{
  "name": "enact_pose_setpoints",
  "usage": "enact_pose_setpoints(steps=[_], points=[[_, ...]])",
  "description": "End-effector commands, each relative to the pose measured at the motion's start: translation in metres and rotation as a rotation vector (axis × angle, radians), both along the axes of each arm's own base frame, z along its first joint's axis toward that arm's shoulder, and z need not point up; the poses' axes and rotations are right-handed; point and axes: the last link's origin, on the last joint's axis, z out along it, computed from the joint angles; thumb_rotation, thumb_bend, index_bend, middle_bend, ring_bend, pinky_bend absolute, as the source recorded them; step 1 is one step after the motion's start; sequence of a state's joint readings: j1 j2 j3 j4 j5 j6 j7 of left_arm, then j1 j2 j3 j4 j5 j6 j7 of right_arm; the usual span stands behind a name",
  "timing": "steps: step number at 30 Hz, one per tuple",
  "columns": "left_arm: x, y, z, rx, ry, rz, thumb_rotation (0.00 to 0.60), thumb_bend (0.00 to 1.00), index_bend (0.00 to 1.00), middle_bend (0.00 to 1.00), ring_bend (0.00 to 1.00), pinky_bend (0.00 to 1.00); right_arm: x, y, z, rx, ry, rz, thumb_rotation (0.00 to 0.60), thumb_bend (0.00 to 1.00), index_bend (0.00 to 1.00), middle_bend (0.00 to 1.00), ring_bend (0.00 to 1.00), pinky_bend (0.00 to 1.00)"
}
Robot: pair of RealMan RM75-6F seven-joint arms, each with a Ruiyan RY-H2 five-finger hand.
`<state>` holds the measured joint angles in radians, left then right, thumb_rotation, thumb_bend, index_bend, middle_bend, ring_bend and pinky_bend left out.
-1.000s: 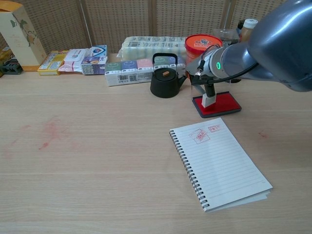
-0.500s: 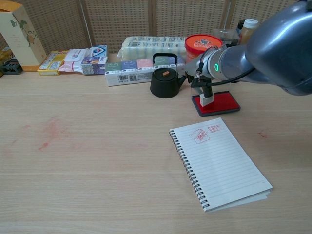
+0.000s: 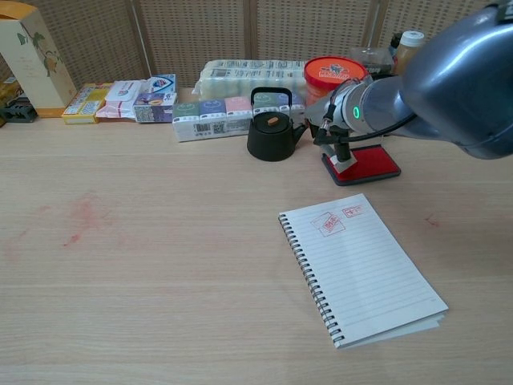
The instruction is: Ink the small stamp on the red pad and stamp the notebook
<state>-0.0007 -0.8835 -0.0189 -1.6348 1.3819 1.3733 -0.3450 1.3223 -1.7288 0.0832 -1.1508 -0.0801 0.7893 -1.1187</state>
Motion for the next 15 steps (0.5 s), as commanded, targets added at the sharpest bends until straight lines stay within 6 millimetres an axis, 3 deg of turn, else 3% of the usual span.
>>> enact_pose_setpoints(steps=[1, 8, 15], points=[[0.0, 0.0, 0.0, -0.001, 0.0, -0.001, 0.6, 0.03, 0.0, 0.0, 0.0, 0.0, 0.0, 0.001, 0.003, -0.001, -0.005, -0.003, 0.6, 0.4, 0.67, 0.99, 1.0, 1.0], [0.001, -0.001, -0.001, -0.006, -0.002, -0.007, 0.6, 0.03, 0.0, 0.0, 0.0, 0.0, 0.008, 0.013, 0.022, 0.02, -0.063, 0.002, 0.6, 0.4, 0.67, 0.99, 1.0, 1.0], [0.004, -0.001, -0.003, -0.02, 0.0, -0.021, 0.6, 0.03, 0.0, 0.0, 0.0, 0.0, 0.014, 0.045, 0.055, 0.094, -0.142, -0.007, 0.6, 0.4, 0.67, 0.99, 1.0, 1.0]])
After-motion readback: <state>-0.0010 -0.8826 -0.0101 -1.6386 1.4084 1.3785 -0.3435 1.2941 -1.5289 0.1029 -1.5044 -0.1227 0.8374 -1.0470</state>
